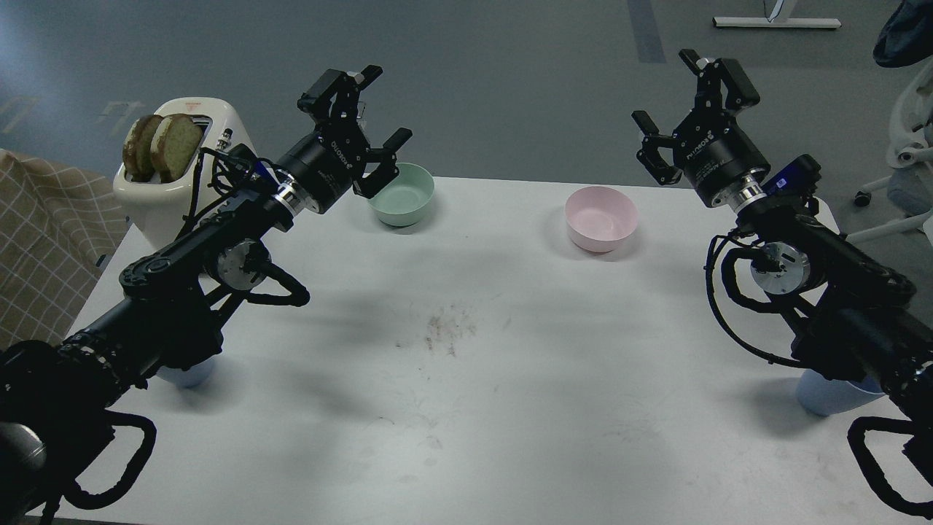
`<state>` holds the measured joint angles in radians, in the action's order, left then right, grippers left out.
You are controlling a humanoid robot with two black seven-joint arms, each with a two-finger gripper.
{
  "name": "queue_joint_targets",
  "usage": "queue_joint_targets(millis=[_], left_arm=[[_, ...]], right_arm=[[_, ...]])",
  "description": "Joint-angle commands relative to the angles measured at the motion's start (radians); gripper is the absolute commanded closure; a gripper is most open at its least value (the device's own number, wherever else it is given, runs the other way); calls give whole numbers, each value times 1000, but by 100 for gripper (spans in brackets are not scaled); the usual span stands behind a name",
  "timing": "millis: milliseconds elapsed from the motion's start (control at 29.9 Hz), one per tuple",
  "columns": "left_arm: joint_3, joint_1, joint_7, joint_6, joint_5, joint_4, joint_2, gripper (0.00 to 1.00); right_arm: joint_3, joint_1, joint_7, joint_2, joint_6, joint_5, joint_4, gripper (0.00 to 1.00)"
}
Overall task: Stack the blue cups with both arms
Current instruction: 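Raise both grippers and move the left arm toward the nearby blue cup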
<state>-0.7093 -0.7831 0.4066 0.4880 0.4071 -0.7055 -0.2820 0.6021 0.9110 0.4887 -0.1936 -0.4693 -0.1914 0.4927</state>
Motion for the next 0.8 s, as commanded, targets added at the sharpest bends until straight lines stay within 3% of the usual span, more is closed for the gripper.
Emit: queue_joint_targets(millis=[0, 769], left_arm=[[-6, 1, 0, -2, 1, 0, 6, 2], [-7, -25, -3, -20, -5, 100, 7, 2]], right_arm=[[4, -1, 0, -12, 0, 1, 1, 0], [-11, 43, 0, -21, 9, -17, -88, 0]])
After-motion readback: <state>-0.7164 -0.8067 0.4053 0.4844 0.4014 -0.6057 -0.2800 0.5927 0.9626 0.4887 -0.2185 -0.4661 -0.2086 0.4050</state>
